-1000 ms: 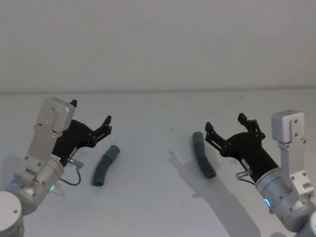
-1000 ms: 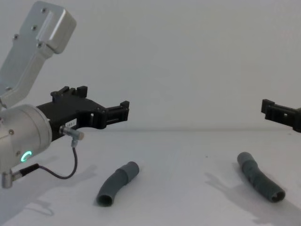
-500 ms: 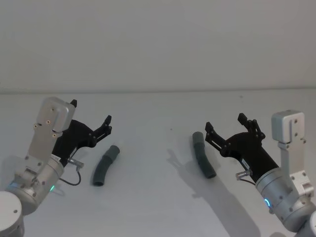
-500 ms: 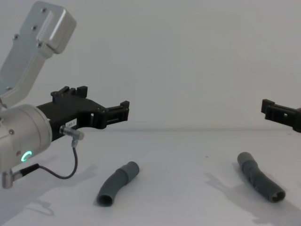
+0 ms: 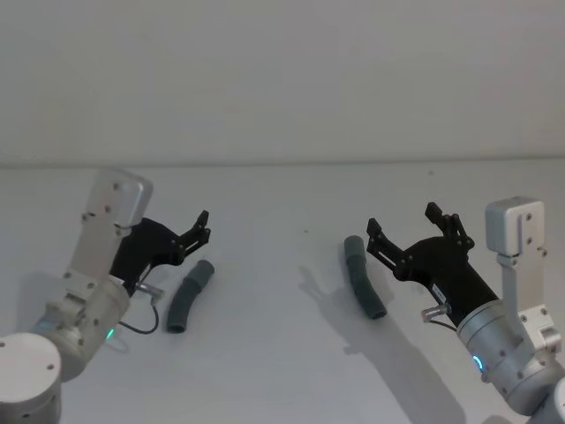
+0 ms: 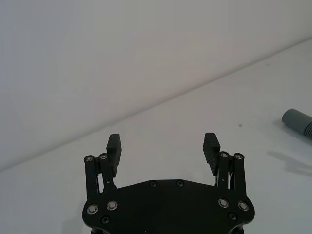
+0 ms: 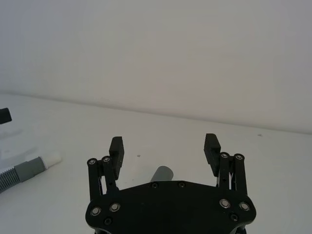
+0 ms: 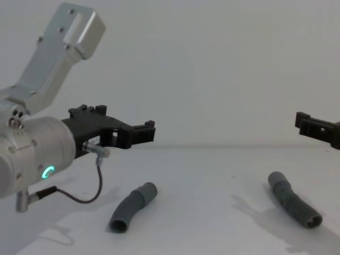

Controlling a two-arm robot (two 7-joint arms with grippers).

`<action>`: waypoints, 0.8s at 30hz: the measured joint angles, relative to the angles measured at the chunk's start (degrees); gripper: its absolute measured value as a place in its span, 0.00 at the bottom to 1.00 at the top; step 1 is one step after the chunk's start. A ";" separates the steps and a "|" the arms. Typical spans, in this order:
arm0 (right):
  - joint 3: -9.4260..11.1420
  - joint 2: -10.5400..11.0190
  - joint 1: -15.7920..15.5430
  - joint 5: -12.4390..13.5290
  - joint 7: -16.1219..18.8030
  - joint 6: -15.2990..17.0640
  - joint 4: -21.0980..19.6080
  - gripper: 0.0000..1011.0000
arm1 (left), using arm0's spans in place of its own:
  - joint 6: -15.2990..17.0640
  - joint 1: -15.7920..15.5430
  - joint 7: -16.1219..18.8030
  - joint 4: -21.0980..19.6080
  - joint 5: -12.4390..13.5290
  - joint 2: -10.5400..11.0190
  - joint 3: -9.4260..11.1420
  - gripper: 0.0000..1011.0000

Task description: Use both hands to pick up one end of the pipe from the table, align the ends, and insert them.

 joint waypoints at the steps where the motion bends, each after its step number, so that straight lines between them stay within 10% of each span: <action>1: 0.00 0.00 0.00 0.00 0.00 0.00 0.00 0.99 | 1.46 -0.01 0.58 -0.37 0.31 -0.29 0.15 0.99; 24: 0.00 0.00 0.00 0.00 0.00 0.00 0.00 0.99 | 22.60 1.64 6.45 -6.63 2.39 -3.55 0.49 0.99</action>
